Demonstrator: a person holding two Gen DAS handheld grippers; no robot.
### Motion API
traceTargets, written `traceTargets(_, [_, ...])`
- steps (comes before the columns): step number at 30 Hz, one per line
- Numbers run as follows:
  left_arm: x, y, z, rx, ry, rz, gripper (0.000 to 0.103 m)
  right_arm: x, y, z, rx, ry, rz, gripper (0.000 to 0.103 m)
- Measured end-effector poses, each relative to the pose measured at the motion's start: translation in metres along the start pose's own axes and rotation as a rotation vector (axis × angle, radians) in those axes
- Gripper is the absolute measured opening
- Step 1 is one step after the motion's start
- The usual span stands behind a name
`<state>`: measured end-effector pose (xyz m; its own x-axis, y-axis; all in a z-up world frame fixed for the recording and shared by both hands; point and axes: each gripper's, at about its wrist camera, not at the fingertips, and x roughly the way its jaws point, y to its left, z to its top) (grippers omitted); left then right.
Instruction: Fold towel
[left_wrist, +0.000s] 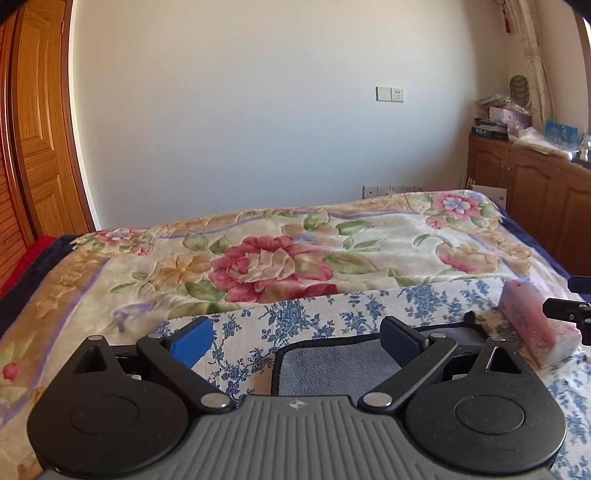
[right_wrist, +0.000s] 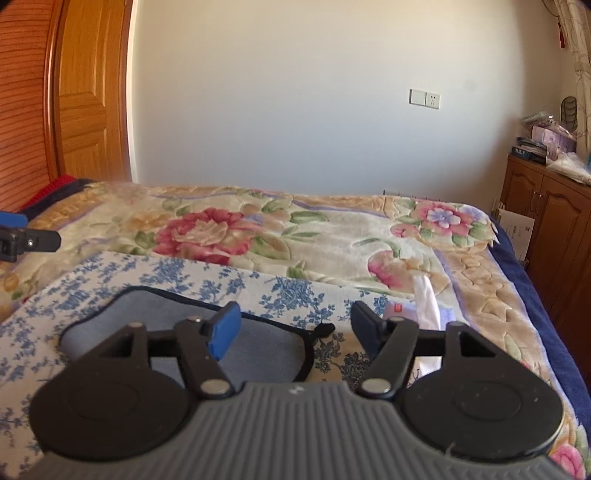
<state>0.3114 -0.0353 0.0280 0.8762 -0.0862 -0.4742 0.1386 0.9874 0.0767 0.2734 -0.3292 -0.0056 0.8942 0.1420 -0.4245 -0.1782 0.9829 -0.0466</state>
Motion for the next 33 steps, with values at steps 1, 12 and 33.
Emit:
traceTargets(1, [-0.005,0.000,0.002,0.000,-0.005,-0.001,0.099,-0.005,0.001,0.003,0.001,-0.006,0.001,0.068])
traceTargets(12, [-0.058,-0.003,0.013,0.001,-0.040,-0.013,0.099,-0.057,0.004,0.022,0.025,-0.056,0.005,0.086])
traceTargets(33, [-0.153,-0.004,0.020,-0.006,-0.103,0.032,0.103,-0.124,0.025,0.029,0.032,-0.110,0.016,0.103])
